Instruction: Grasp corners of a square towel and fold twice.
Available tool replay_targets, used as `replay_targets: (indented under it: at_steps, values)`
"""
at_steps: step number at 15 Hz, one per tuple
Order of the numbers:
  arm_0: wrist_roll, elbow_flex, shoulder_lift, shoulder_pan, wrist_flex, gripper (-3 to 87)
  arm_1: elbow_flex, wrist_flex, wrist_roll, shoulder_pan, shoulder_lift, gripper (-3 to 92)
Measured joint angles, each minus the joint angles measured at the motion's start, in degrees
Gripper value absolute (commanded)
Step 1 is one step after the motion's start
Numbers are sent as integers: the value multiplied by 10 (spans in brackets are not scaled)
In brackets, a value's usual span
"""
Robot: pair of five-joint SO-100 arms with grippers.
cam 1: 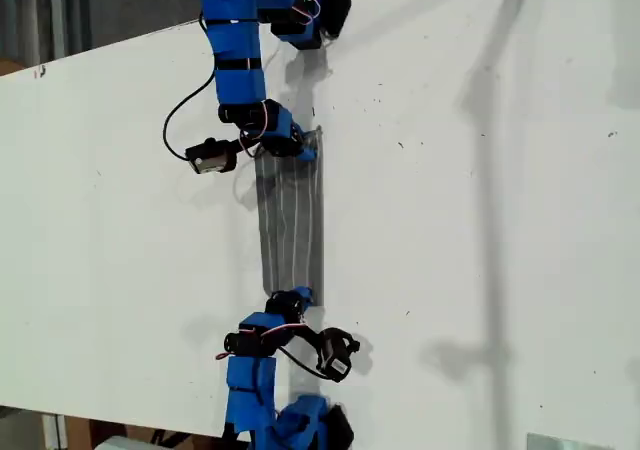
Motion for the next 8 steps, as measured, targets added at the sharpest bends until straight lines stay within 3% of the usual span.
replay_targets:
  at_steps: [3, 8]
  values:
    - [3, 11, 13, 0, -2, 297, 0, 18, 0, 1, 36, 312]
    - [2, 95, 140, -25, 15, 261, 31, 60, -25, 52, 99, 350]
